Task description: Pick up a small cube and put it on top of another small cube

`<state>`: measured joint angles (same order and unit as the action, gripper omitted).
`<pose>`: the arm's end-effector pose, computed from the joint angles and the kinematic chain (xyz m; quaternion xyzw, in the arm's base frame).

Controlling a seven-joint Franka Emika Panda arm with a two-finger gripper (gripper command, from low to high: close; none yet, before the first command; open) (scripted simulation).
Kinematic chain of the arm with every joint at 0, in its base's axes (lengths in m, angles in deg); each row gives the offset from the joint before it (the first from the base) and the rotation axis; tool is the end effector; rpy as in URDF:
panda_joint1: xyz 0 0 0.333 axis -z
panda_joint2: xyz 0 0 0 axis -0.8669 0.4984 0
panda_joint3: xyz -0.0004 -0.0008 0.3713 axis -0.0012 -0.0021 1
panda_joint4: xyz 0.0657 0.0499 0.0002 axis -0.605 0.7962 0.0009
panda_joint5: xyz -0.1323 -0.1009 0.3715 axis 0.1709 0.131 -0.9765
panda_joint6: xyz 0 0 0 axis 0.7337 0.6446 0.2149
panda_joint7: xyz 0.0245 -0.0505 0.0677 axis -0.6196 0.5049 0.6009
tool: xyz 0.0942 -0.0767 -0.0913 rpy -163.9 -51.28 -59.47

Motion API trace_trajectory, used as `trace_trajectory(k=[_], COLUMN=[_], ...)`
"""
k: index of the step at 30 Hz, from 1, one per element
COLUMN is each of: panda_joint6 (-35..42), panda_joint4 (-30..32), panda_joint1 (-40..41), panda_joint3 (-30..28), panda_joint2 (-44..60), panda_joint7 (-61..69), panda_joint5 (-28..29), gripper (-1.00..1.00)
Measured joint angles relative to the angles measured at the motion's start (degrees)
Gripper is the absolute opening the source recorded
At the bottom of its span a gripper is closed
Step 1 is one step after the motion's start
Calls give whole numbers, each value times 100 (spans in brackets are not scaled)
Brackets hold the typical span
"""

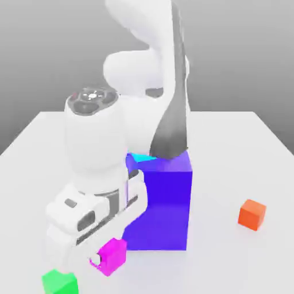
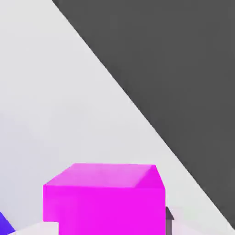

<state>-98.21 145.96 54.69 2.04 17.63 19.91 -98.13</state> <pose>0.5201 -0.1483 0.2094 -0.9998 0.0178 0.0008 0.0002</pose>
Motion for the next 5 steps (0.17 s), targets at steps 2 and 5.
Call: trace_trajectory(k=[2, 5], panda_joint6=[-281, -280], panda_joint4=[-104, -104], panda_joint1=[294, 294], panda_joint3=[142, 142], panda_joint2=[415, 415], panda_joint7=[213, 213], panda_joint5=[-320, -320], gripper=[100, 100])
